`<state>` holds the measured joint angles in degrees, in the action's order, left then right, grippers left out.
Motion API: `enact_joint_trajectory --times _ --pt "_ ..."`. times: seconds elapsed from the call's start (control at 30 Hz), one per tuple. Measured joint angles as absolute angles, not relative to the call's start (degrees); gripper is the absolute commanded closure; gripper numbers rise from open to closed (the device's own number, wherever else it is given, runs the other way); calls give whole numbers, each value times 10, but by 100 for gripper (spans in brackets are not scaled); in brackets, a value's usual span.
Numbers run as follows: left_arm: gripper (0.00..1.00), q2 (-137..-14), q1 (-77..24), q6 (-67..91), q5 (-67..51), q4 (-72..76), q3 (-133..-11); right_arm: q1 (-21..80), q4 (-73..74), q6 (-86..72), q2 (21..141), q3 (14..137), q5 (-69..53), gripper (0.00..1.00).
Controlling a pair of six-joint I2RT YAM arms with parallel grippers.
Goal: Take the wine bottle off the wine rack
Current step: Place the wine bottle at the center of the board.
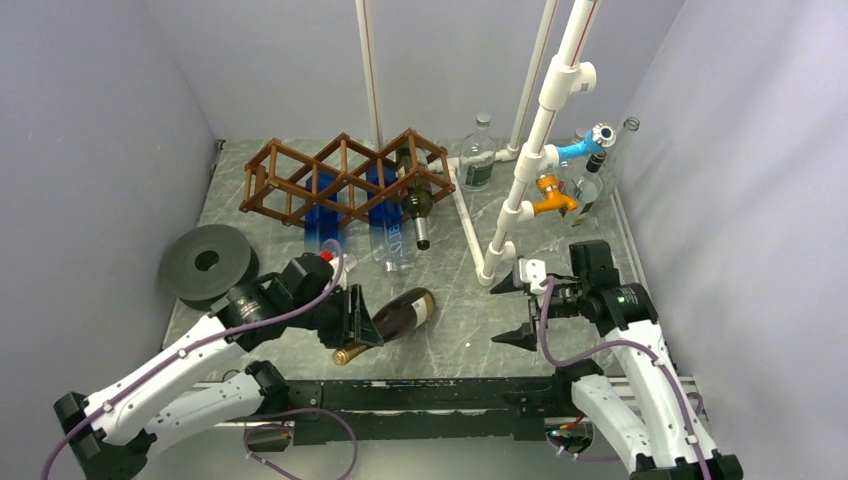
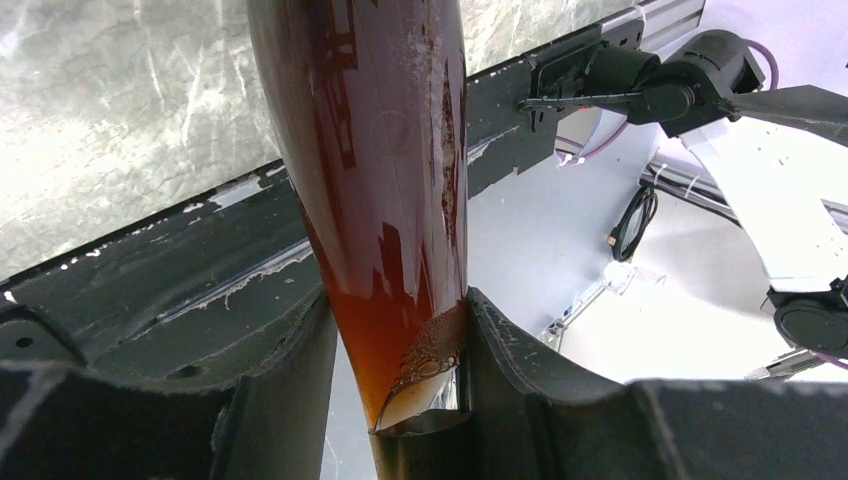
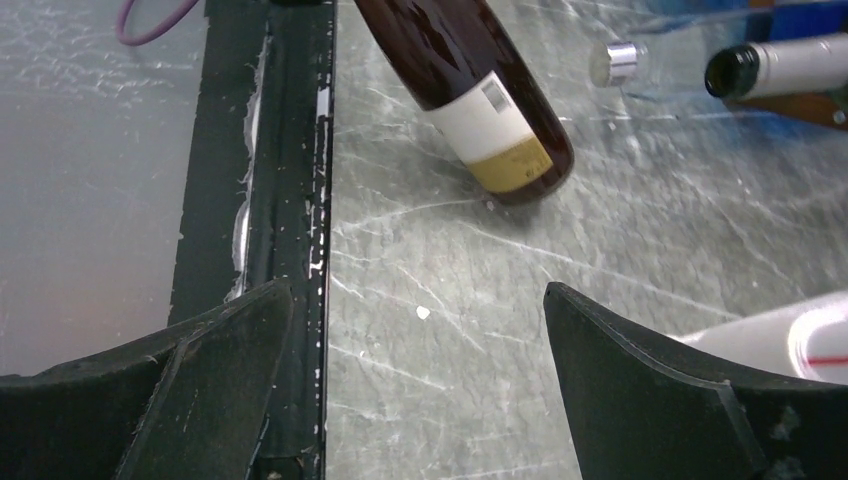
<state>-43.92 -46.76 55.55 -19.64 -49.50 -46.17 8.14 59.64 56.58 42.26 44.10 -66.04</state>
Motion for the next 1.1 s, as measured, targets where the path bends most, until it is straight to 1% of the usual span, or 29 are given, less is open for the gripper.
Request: enact_joint_trajectory --times 0.27,0.5,0.67,0.83,0.97,1.1 --pt "100 -521 -494 558 -196 -466 -502 183 532 551 469 444 -630 0" --pt "100 -574 -508 565 -196 -462 -540 276 442 512 498 447 -595 0" --pt "100 -602 -513 569 -196 -462 -560 368 366 473 535 473 -529 0" --pt "100 -615 -514 581 -196 -461 -570 473 291 453 572 479 -431 0" --pt "100 -622 -514 593 -196 -455 -574 516 246 447 600 479 -383 0" --pt "100 -632 -514 601 -197 -451 -580 540 188 438 615 468 -368 0"
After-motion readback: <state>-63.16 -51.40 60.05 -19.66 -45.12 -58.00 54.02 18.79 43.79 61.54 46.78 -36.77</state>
